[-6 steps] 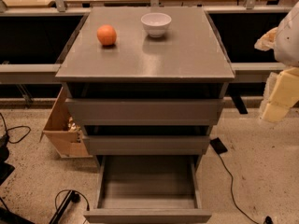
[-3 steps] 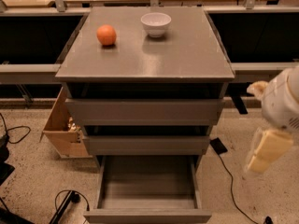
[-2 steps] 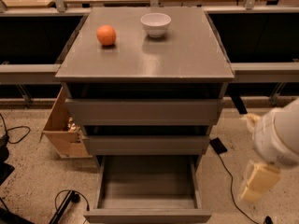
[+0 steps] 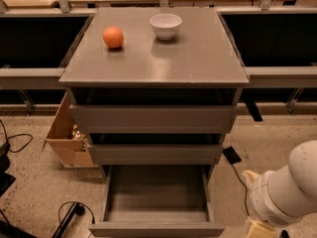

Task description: Close bottom drawer

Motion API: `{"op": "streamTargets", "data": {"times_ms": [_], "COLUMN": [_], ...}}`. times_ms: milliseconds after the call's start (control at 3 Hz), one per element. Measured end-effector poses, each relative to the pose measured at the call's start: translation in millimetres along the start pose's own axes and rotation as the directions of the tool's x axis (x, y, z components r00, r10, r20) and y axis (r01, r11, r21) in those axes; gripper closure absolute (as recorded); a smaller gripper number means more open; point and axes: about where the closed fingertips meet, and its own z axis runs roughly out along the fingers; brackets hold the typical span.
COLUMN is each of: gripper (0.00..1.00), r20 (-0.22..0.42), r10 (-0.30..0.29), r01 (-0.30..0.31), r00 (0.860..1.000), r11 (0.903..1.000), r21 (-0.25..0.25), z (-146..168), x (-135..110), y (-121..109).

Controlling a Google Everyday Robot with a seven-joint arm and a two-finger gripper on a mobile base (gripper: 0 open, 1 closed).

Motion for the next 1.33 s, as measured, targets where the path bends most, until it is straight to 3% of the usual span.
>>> {"op": "streamTargets", "data": {"times_ms": [667, 1000, 1333], "gripper": [0.00, 0.19, 0.50], "r20": [0.004, 0.013, 0.041], "r10": [-0.006, -0.021, -0.030], "r01": [0.006, 0.021, 0.032], "r00": [1.000, 1.000, 0.999], "r11": [1.0000, 0.9994, 0.9981], "r21": [-0.007, -0.026, -0.052], "z": [19, 75, 165], "x": [3, 17, 40], "y": [2, 1, -14]}}
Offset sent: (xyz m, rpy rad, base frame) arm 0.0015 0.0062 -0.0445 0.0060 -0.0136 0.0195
